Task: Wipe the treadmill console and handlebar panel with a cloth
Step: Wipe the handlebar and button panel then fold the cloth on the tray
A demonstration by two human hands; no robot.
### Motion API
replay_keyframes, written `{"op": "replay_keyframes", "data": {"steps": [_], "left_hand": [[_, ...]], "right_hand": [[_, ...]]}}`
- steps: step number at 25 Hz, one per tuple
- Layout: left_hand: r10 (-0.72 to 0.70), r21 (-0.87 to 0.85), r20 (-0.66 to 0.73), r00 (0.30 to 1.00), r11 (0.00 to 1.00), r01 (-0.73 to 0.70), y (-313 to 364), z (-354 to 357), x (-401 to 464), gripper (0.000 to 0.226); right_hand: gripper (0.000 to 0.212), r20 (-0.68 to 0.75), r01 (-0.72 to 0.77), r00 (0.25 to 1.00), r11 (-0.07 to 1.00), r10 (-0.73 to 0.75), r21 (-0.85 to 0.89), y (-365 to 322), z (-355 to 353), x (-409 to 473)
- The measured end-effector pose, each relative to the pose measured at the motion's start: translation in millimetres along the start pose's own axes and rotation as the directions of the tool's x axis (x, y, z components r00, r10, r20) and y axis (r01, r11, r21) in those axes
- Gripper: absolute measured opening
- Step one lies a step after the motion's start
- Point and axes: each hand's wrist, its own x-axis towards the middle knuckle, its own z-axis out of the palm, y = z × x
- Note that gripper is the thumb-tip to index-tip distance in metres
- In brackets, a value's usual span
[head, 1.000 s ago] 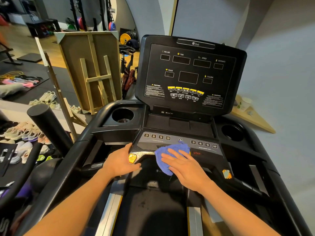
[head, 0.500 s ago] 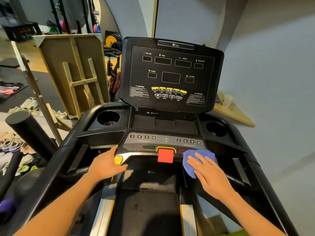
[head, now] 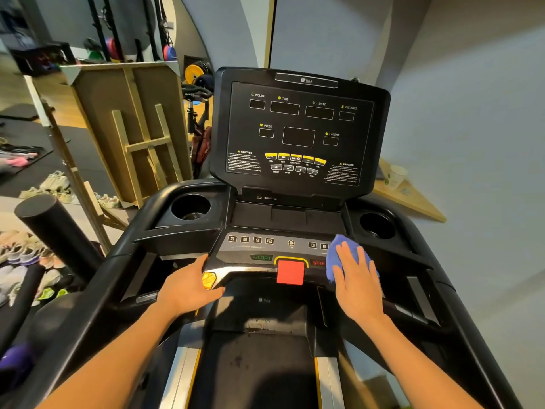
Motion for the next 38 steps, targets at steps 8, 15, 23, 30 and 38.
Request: {"op": "replay_keyframes", "data": {"steps": [8, 15, 23, 30, 38], "left_hand": [[0.042, -0.039, 0.006, 0.999, 0.998, -0.042, 2.0, -3.0, -3.1, 0.093], [0.022, -0.027, 0.029, 0.999, 0.999, -0.021, -0.3, -1.8, -2.3, 0.101], [0.070, -0.031, 0.000, 0.998, 0.997, -0.070, 1.1, -2.4, -1.8, 0.085], [0.201, -0.055, -0.015, 0.980, 0.978, -0.201, 2.8, -6.4, -4.8, 0.025], [0.212, -0.111, 0.022, 0.977, 0.972, -0.209, -2.7, -1.1, 0.3, 0.062]], "right_hand": [[0.075, 0.037, -0.017, 0.999, 0.998, 0.015, 0.059, -66.5, 11.6, 39.7], [0.065, 0.087, 0.223, 0.968, 0.966, -0.235, 0.130, -148.8, 15.5, 33.9], [0.065, 0.101, 0.472, 0.864, 0.863, -0.494, 0.181, -208.3, 33.5, 8.5], [0.056, 0.029, 0.647, 0.736, 0.716, -0.676, 0.264, -203.7, 35.9, -8.3], [0.046, 0.093, 0.708, 0.636, 0.628, -0.766, 0.323, -177.7, 23.9, -6.1]]}}
